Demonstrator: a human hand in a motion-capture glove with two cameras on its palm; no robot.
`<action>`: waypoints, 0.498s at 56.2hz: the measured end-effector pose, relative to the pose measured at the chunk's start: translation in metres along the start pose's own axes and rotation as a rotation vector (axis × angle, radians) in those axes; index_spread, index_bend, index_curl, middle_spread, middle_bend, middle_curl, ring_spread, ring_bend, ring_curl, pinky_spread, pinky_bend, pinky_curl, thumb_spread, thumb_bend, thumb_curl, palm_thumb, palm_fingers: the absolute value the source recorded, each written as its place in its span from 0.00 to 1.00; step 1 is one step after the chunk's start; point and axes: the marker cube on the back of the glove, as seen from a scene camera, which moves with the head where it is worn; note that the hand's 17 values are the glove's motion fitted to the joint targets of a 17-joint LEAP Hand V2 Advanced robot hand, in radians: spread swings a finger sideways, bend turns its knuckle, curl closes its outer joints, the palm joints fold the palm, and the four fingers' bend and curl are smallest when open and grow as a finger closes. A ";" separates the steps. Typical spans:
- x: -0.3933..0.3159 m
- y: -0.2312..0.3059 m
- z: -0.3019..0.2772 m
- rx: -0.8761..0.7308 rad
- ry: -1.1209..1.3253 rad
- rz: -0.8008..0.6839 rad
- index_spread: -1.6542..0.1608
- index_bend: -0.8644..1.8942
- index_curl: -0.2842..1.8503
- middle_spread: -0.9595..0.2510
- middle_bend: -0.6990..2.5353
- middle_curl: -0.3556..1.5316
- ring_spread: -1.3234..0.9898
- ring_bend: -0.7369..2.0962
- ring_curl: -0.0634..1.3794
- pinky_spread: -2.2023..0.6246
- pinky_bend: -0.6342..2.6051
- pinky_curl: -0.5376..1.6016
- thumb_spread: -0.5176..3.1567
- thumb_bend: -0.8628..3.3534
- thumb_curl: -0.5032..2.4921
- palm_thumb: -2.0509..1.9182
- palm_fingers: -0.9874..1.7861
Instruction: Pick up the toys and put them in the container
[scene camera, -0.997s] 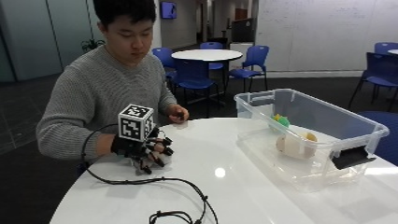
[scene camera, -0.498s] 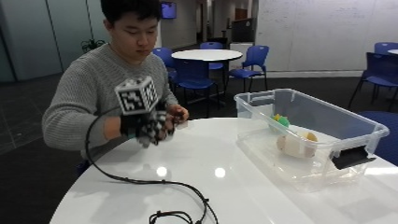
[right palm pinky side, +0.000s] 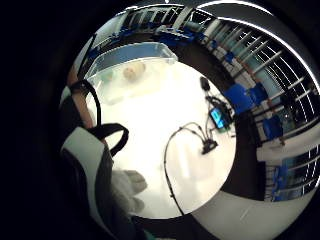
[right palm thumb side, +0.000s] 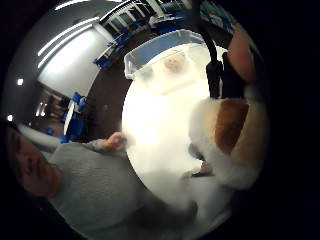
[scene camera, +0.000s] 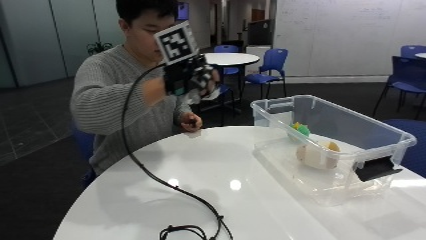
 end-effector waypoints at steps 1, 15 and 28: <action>0.002 -0.014 0.001 0.003 0.034 -0.015 0.72 0.56 0.37 0.60 0.43 0.52 0.37 0.69 0.53 0.62 0.53 0.47 0.29 0.26 0.51 0.68 0.70; -0.092 -0.217 0.060 -0.001 0.091 0.022 0.72 0.55 0.41 0.59 0.43 0.57 0.37 0.71 0.55 0.62 0.55 0.49 0.25 0.26 0.56 0.67 0.66; -0.094 -0.266 0.104 -0.061 0.051 -0.096 0.71 0.53 0.46 0.58 0.43 0.60 0.36 0.72 0.57 0.63 0.56 0.50 0.22 0.26 0.59 0.67 0.64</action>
